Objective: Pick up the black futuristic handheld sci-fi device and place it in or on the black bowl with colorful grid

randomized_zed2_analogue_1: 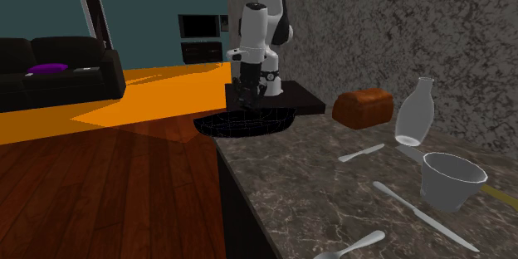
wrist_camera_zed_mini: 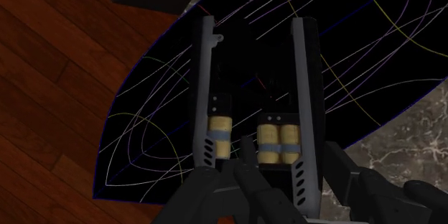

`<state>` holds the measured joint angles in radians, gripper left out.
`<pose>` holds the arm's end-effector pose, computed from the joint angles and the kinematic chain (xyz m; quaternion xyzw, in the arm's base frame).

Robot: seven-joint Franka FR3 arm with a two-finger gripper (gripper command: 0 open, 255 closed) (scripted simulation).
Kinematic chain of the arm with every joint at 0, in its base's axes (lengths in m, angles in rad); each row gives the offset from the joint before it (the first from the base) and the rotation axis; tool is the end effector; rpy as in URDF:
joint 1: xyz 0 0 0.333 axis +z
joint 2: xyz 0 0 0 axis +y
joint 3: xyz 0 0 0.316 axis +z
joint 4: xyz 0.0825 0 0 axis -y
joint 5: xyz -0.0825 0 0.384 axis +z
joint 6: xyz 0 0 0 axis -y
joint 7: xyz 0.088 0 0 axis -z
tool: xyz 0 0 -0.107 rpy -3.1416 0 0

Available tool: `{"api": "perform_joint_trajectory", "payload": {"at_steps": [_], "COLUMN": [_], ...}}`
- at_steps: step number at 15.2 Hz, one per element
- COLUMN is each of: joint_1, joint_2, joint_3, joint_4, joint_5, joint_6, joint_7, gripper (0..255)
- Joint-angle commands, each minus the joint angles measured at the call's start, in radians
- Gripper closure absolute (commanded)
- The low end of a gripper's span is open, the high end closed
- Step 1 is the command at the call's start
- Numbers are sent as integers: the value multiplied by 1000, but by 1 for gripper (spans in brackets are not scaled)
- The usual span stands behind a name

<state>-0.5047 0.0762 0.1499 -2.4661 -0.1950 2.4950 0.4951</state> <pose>0.4449 -0.1630 0.2606 0.9393 -0.3384 -0.0190 0.0526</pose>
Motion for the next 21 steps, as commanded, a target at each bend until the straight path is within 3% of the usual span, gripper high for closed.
{"api": "perform_joint_trajectory", "payload": {"at_steps": [1, 5, 13, 14, 19, 21], "joint_1": [0, 2, 2, 2, 2, 2], "joint_2": [24, 78, 78, 78, 78, 15], "joint_3": [-3, -11, -11, -11, -11, 2], "joint_4": [-4, -5, -5, -5, -5, 1], "joint_5": [-13, -43, -43, -43, -43, -7], "joint_6": [27, 80, 80, 80, 80, 14], "joint_7": [10, 36, 36, 36, 36, 11], "gripper": [255, 255, 255, 0, 0, 0]}}
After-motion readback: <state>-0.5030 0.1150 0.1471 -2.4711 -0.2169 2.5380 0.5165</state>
